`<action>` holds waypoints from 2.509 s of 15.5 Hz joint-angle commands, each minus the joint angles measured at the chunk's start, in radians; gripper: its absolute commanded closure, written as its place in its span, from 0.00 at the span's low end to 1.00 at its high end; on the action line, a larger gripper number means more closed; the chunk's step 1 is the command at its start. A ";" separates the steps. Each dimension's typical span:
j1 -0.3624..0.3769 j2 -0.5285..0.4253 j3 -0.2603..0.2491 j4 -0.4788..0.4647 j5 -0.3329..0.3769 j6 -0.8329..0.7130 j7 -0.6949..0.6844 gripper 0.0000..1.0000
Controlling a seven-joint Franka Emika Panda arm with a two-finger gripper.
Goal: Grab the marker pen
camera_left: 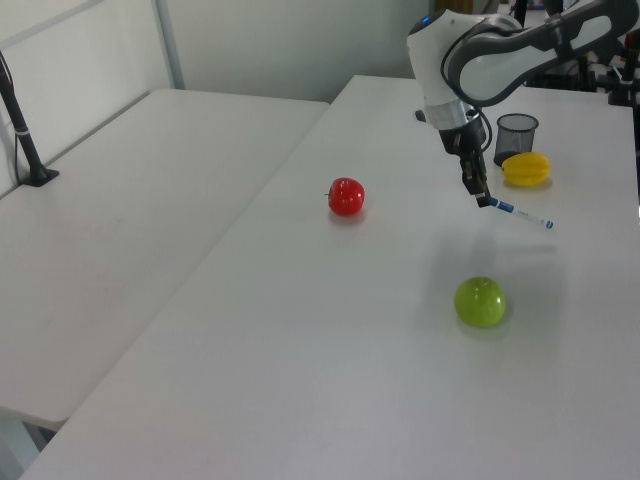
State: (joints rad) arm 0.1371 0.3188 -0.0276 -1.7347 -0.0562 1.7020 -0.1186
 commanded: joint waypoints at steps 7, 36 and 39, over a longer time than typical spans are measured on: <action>0.007 0.062 0.025 0.000 -0.040 0.084 0.082 0.61; -0.126 -0.369 -0.126 0.026 0.096 -0.084 0.040 0.00; -0.122 -0.368 -0.126 0.026 0.090 -0.096 0.057 0.00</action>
State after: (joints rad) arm -0.0077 -0.0281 -0.1370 -1.7015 0.0241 1.6393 -0.0519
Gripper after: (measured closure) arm 0.000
